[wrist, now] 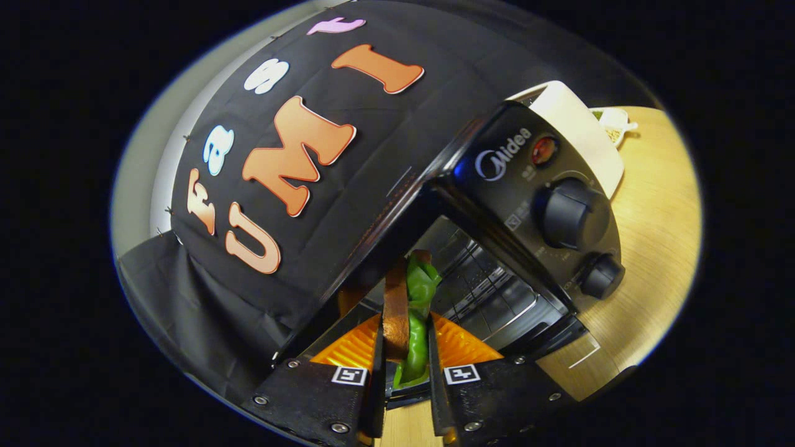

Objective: Open the toaster oven, put the food inside, and close the toaster oven door.

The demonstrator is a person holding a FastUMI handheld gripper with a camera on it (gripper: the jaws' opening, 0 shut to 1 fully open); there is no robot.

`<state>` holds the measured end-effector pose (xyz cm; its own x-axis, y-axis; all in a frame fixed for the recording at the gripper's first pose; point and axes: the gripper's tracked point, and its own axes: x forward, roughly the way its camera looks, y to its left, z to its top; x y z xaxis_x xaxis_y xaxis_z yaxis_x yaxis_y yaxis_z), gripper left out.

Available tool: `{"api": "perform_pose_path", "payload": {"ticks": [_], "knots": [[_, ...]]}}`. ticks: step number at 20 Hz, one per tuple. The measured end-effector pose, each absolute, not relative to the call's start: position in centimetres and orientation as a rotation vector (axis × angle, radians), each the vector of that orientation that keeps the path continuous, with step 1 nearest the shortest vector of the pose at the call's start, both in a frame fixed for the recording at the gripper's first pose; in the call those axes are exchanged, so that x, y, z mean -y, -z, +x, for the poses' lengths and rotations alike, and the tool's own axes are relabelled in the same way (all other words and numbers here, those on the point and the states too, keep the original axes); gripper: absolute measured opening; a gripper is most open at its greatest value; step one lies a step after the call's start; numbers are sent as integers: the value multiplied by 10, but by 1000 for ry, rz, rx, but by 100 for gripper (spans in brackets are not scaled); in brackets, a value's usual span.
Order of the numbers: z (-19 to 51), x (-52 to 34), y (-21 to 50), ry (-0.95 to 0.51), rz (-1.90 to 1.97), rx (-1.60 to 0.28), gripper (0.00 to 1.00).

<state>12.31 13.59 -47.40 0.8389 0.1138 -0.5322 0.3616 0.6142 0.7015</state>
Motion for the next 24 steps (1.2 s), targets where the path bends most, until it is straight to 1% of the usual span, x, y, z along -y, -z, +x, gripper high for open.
{"api": "perform_pose_path", "payload": {"ticks": [2, 4, 6, 7, 9, 12, 14, 15, 16, 19, 24], "knots": [[120, -132, 479, 181, 840, -593, 36], [114, -119, 488, 229, 669, -632, 49], [106, -118, 483, 204, 597, -658, 59], [101, -120, 476, 184, 594, -664, 66], [94, -111, 460, 164, 554, -652, 74], [75, -99, 438, 117, 404, -650, 78], [57, -99, 422, 65, 291, -648, 82], [46, -102, 417, 39, 244, -649, 87], [36, -106, 413, 13, 210, -657, 88], [3, -122, 411, -58, 178, -706, 95], [-49, -133, 421, -106, 151, -756, 97]]}}
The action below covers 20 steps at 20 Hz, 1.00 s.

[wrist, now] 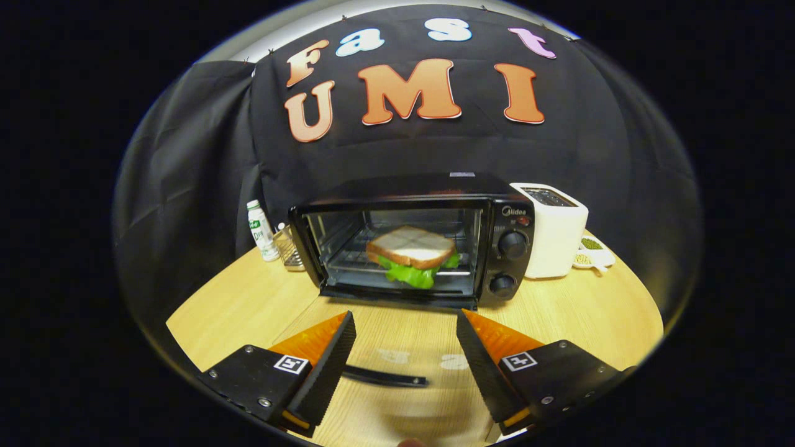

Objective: Open the toaster oven, put the food inside, and close the toaster oven door.

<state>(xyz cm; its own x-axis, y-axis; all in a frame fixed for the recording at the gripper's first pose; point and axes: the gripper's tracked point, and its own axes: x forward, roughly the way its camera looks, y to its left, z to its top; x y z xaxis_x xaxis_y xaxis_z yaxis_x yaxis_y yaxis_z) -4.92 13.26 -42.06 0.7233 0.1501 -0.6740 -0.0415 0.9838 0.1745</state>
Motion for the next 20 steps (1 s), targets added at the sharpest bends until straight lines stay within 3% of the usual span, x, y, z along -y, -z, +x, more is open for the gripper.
{"api": "perform_pose_path", "payload": {"ticks": [3, 10, 20], "knots": [[-78, -146, 429, -165, 223, -813, 97], [-123, -136, 465, -154, 155, -931, 97], [-110, -177, 506, -247, 55, -1028, 98]]}}
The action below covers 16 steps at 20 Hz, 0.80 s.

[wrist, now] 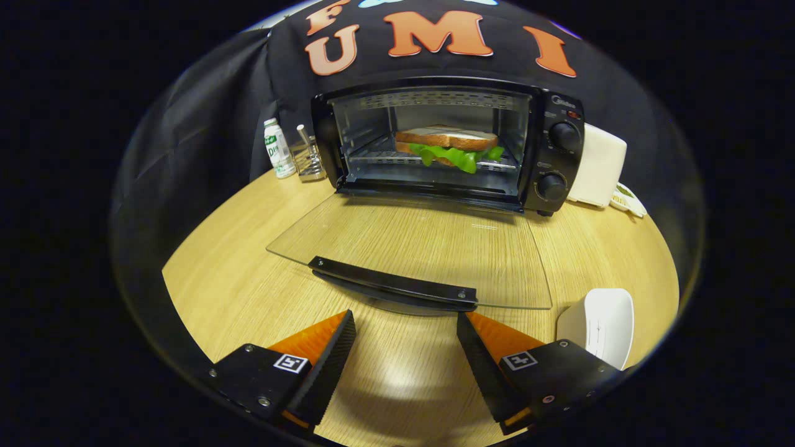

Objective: Open the toaster oven, put the food inside, and close the toaster oven door.

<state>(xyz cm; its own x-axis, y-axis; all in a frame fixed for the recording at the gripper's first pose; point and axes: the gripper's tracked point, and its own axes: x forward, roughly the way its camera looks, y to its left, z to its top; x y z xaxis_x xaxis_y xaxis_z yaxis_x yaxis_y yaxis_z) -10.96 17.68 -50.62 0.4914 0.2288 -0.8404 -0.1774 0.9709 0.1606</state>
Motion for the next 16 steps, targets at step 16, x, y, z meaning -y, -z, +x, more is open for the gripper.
{"api": "perform_pose_path", "payload": {"ticks": [16], "knots": [[30, -139, 423, -84, 74, -728, 99]]}}
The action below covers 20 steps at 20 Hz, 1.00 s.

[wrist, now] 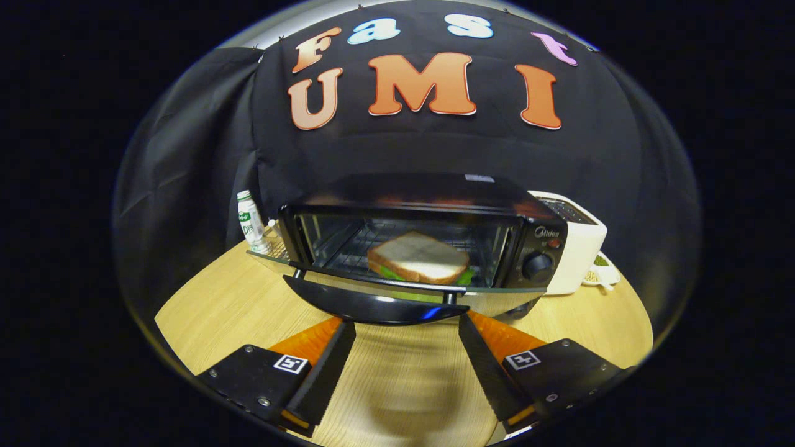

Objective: Open the toaster oven, put the food inside, and close the toaster oven door.

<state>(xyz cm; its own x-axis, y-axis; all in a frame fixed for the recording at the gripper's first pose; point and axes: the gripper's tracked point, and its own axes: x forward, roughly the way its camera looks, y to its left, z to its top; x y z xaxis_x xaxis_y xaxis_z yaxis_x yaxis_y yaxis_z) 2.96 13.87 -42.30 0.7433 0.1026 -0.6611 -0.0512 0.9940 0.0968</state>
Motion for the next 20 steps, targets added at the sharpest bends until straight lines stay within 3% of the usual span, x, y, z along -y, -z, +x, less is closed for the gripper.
{"api": "perform_pose_path", "payload": {"ticks": [8, 20], "knots": [[76, -123, 364, -23, 75, -554, 99], [58, -53, 127, 4, -20, -163, 99]]}}
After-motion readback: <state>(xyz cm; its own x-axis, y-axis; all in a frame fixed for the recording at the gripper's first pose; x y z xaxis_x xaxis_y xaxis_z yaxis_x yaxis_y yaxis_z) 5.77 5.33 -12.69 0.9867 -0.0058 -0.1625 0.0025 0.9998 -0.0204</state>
